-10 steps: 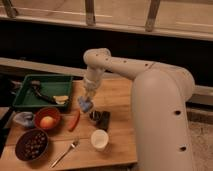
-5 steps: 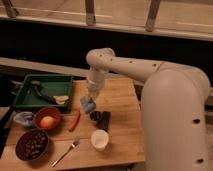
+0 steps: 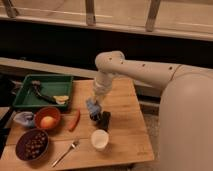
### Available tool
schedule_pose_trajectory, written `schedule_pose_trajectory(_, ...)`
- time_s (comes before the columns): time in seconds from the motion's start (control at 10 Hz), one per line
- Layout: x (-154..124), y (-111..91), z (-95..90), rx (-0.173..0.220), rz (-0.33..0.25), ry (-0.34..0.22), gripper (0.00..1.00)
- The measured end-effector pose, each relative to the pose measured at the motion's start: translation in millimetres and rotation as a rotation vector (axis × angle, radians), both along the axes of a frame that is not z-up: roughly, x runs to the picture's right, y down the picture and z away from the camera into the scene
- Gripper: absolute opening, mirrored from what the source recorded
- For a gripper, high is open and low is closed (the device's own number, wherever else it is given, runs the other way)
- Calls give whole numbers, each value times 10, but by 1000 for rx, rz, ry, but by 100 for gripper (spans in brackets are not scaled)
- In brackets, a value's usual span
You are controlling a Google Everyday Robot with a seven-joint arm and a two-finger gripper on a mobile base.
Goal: Place sponge in metal cup
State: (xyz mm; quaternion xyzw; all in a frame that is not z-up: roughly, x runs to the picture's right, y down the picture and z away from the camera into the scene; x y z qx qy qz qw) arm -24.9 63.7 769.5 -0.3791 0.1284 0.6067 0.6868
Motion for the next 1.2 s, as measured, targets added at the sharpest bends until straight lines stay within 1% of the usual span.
schedule_pose_trajectory(0.1, 58, 83, 56, -17, 18, 4, 10)
schedule_pose_trajectory(0.2, 60, 134, 96, -28, 24, 3, 15)
schedule_pose_trajectory(0.4, 76, 248, 190, -57, 37, 2, 35)
schedule_pose_trajectory(0.5, 97, 301, 244, -70, 45, 1, 47)
schedule_pose_trajectory(0.6, 92, 326, 266, -77, 46, -1, 54)
schedule_pose_trajectory(0.8, 71, 360, 303, -86, 49, -8, 74)
schedule_pose_trajectory(0.9, 71, 373, 317, -90, 51, -11, 79)
schedule_pose_trajectory(1.2, 55, 381, 343, -93, 51, -19, 80)
